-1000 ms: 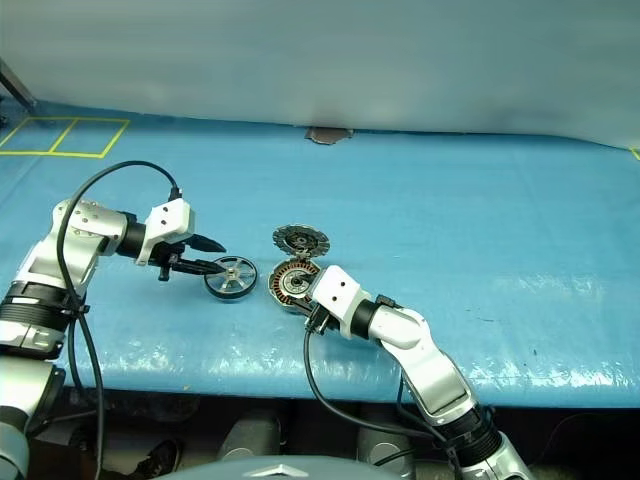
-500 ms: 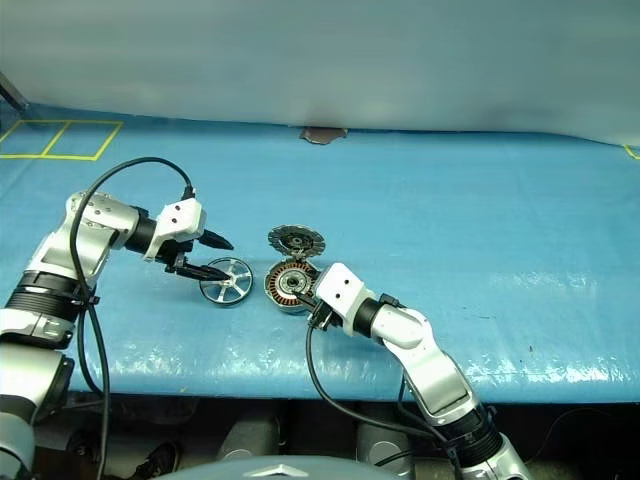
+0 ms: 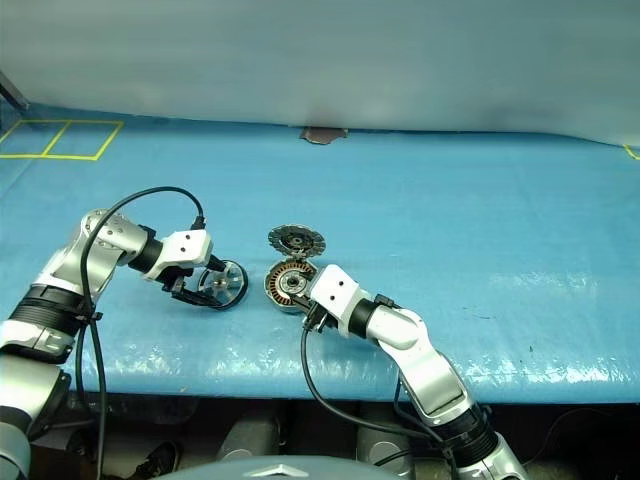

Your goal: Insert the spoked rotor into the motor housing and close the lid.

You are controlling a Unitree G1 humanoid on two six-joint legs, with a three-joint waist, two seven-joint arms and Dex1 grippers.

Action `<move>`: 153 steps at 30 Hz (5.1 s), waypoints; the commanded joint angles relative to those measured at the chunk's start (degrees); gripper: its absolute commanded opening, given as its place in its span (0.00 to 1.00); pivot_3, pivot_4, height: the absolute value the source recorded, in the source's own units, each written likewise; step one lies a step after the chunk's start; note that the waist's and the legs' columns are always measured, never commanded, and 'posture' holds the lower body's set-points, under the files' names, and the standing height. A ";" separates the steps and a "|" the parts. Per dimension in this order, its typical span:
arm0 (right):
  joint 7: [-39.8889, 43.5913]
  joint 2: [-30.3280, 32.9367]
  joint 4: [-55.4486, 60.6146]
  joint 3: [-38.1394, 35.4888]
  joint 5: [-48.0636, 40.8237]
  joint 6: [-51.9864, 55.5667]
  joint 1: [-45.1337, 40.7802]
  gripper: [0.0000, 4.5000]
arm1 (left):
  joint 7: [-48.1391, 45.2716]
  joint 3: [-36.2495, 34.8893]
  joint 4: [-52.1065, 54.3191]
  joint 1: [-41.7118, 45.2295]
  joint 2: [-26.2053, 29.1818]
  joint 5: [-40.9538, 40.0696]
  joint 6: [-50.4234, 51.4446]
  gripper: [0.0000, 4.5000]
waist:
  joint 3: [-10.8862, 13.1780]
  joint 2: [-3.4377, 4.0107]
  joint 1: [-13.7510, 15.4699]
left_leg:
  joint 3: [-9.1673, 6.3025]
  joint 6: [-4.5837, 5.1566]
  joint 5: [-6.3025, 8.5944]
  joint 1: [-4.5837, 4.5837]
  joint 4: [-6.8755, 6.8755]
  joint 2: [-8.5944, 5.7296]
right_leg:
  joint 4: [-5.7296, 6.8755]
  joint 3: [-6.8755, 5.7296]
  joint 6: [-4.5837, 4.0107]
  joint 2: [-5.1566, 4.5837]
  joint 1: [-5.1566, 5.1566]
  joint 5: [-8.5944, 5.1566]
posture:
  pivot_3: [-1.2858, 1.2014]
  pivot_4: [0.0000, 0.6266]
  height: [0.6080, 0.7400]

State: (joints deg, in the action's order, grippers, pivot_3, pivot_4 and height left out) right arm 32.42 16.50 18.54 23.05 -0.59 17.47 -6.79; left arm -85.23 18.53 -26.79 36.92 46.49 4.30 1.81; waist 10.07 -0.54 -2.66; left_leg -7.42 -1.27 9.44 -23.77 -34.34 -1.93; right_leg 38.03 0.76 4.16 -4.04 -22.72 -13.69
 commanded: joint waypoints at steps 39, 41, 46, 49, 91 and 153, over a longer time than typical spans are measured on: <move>3.03 3.22 1.47 -1.88 -2.18 -0.49 0.16 0.44 | -1.06 -4.01 3.80 3.10 -1.67 -7.01 4.64 0.60 | -0.03 0.03 0.52 | -0.03 0.00 0.00 -0.03 -0.22 0.03 | 0.08 0.00 -0.05 0.06 0.06 -0.02 | 0.52 0.24 1.00; 3.19 3.43 1.29 -2.32 -2.58 -0.52 0.43 0.44 | -2.01 -4.25 4.34 4.15 -2.29 -8.55 6.44 0.60 | -0.03 0.03 0.51 | -0.04 0.00 0.00 -0.02 -0.21 0.04 | 0.08 0.00 -0.06 0.06 0.07 -0.02 | 0.52 0.24 1.00; 2.71 4.17 0.67 -3.34 -2.55 -0.64 1.33 0.44 | -1.99 -3.77 3.99 5.29 -3.02 -8.84 6.15 0.60 | -0.02 0.02 0.35 | -0.03 0.00 0.00 -0.02 -0.22 0.04 | 0.08 0.01 -0.05 0.07 0.06 -0.02 | 0.52 0.24 1.00; 2.16 3.89 0.89 -3.58 -2.48 -0.78 1.51 0.44 | -1.65 -2.72 3.07 4.64 -2.28 -7.10 4.64 0.60 | -0.02 0.03 0.33 | -0.03 0.00 0.00 -0.02 -0.21 0.04 | 0.09 0.01 -0.03 0.07 0.06 -0.01 | 0.52 0.24 1.00; 0.32 1.50 0.55 -1.38 0.13 -2.23 1.22 0.44 | 7.08 -2.28 -5.92 1.28 -2.41 -0.07 -0.36 0.79 | -0.02 0.02 0.53 | -0.05 0.00 0.00 0.00 -0.26 0.05 | 0.10 0.01 -0.08 0.10 0.08 -0.04 | 0.52 0.24 1.00; -2.79 0.97 0.11 -2.66 2.59 -4.04 0.97 0.44 | 5.95 -0.32 -6.30 0.84 -3.08 1.79 11.71 0.61 | -0.24 0.33 0.41 | -0.03 -0.01 0.01 0.16 -0.33 0.07 | 0.11 0.04 -0.25 0.10 0.24 -0.13 | 0.52 0.24 1.00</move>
State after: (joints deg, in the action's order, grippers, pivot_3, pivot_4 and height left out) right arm 30.01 17.68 17.18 21.38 1.93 14.88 -5.37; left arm -79.57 16.24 -31.37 39.29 43.29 3.94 13.06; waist 9.83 -0.21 -2.25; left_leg -7.44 -1.27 9.45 -23.59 -34.67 -1.85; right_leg 38.15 0.80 3.92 -3.94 -22.47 -13.82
